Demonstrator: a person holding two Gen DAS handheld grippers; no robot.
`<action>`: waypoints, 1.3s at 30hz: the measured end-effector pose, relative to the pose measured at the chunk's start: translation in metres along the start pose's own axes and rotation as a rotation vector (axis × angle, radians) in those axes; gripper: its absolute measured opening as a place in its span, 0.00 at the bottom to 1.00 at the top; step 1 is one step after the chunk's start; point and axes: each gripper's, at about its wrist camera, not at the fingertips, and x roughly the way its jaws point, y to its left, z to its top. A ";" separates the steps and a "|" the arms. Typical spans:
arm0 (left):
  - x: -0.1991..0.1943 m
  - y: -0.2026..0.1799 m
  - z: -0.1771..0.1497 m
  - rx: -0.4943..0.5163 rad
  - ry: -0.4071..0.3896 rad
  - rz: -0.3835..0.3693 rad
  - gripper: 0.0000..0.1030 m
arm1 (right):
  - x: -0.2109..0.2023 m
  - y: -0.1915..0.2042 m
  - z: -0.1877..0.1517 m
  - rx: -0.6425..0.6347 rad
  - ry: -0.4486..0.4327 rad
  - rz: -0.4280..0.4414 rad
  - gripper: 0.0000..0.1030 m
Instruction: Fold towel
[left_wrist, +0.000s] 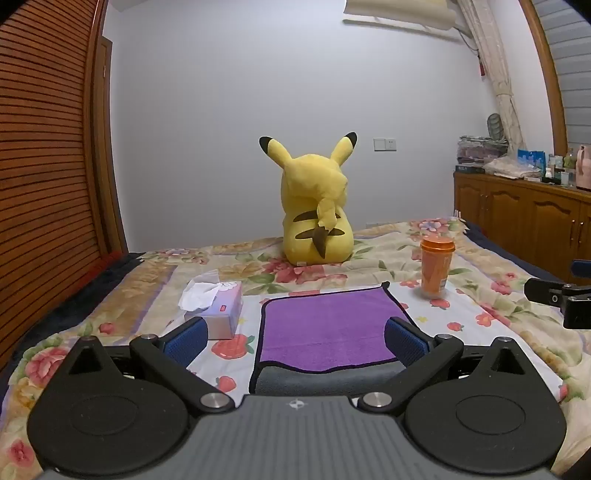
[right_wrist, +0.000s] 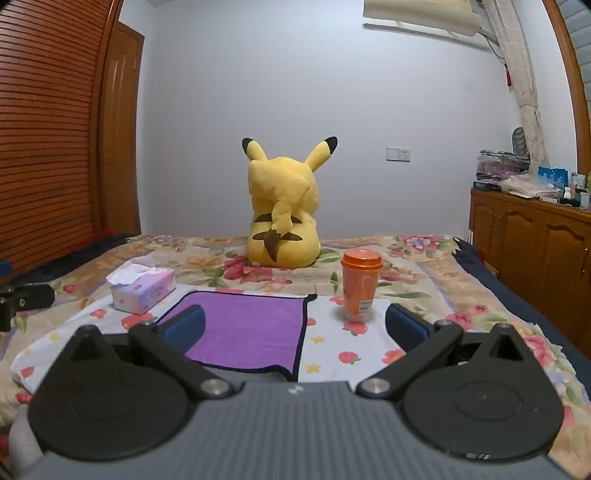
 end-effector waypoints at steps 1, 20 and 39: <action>0.000 0.000 0.000 0.001 0.000 0.000 1.00 | 0.000 0.000 0.000 0.005 -0.002 0.000 1.00; 0.000 0.000 0.000 0.004 -0.004 0.002 1.00 | 0.001 -0.004 -0.001 0.017 0.005 -0.007 1.00; 0.000 0.000 0.000 0.007 -0.003 0.003 1.00 | 0.001 -0.005 -0.001 0.017 0.002 -0.006 1.00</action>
